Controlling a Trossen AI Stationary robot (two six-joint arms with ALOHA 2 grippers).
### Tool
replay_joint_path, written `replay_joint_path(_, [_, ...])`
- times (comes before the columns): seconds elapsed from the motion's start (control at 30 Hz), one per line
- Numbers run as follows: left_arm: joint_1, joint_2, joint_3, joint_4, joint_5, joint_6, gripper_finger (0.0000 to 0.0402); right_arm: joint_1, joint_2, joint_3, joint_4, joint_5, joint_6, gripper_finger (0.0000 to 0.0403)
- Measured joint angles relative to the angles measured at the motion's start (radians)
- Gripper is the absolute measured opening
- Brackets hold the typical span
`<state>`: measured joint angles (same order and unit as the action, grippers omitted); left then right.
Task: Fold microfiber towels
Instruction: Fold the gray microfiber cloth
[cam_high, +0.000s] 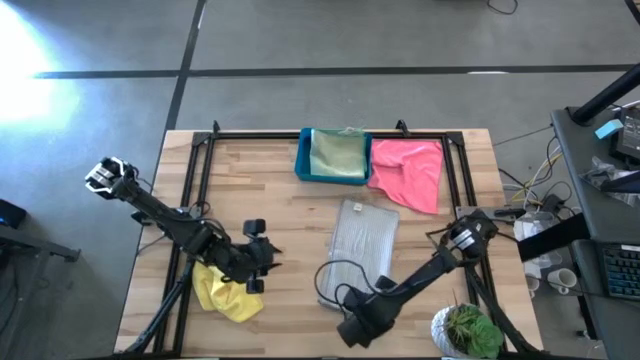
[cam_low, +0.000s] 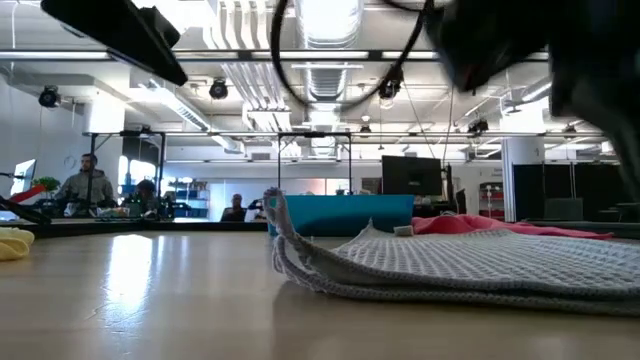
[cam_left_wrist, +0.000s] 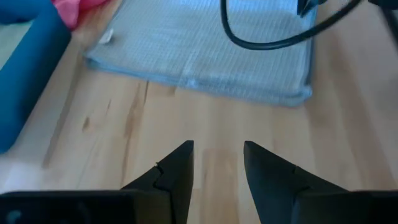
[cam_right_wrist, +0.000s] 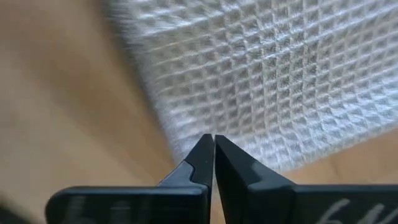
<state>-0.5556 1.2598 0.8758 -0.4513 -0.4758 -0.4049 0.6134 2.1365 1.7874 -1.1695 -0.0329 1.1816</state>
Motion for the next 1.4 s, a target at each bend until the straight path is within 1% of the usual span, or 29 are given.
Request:
replay_joint_path(0.17, [0.0,0.033,0.005,0.06,0.0,0.0,0.0125,0.027,-0.077,0.0,0.0,0.086,-0.039,0.0008])
replay_joint_path(0.37, [0.0,0.072,0.026,0.061,0.002,0.002,0.0125,0.077,-0.198,-0.029,0.0,0.268,-0.062,0.0008])
replay_joint_path(0.57, [0.0,0.104,0.071,0.06,0.02,0.002,0.0125,0.136,-0.305,-0.125,0.0,0.354,-0.066,0.0009])
replay_joint_path(0.8, [0.0,0.179,0.158,0.106,0.033,0.003,0.0125,0.226,-0.403,-0.289,0.035,0.355,0.029,0.0009])
replay_joint_path(0.93, [0.0,0.258,0.215,0.105,0.059,0.049,0.0125,0.271,-0.448,-0.375,0.134,0.357,0.05,0.0009])
replay_joint_path(1.07, [0.0,0.339,0.268,0.107,0.074,0.049,0.0125,0.299,-0.47,-0.459,0.256,0.342,0.048,0.0014])
replay_joint_path(1.23, [0.0,0.428,0.331,0.103,0.122,0.046,0.0125,0.31,-0.477,-0.547,0.396,0.288,0.041,0.004])
replay_joint_path(1.4, [0.0,0.49,0.39,0.105,0.135,0.046,0.0125,0.31,-0.477,-0.603,0.53,0.287,0.002,0.0083])
